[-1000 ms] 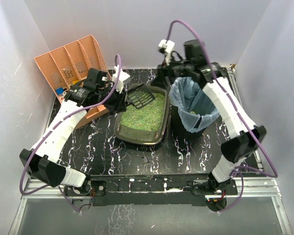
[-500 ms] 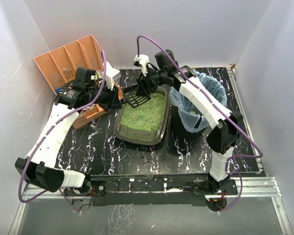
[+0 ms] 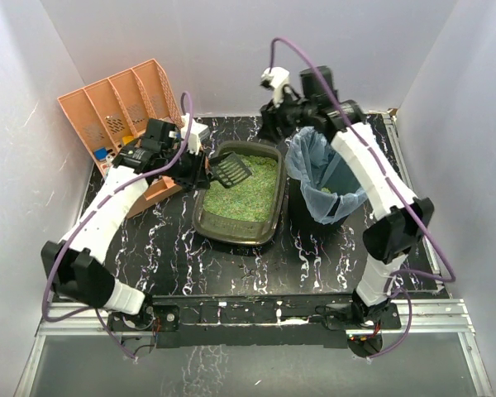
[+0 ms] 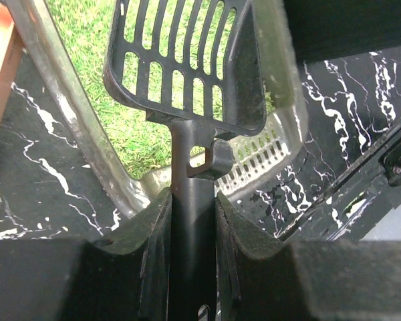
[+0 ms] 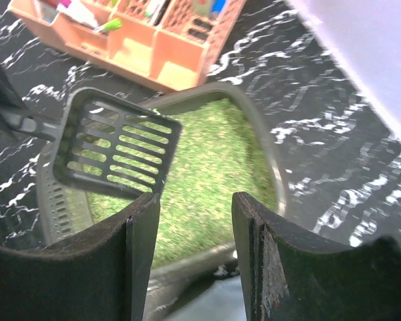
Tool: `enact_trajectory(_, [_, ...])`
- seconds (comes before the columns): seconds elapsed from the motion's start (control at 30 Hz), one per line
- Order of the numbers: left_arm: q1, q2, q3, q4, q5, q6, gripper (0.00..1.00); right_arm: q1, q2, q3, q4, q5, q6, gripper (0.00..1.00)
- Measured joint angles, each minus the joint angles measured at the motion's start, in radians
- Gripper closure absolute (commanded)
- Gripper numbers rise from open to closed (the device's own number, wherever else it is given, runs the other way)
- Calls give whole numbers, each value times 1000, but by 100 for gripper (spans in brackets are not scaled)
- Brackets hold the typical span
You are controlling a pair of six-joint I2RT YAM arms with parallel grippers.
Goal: Clean the litter box
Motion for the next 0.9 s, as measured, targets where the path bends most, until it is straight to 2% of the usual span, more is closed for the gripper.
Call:
enact_trajectory(0.17, [0, 141, -8, 28, -27, -96, 100, -98, -140, -25, 8, 2, -2, 45])
enact_trajectory(0.37, [-3, 299, -2, 39, -54, -206, 100, -105, -288, -69, 13, -5, -13, 43])
enact_trajectory(0.6, [-24, 420, 82, 51, -76, -315, 100, -166, -325, -126, 18, -18, -14, 43])
enact_trajectory(0.9, [-37, 451, 177, 107, -112, -394, 100, -182, -335, -209, 14, -31, -14, 42])
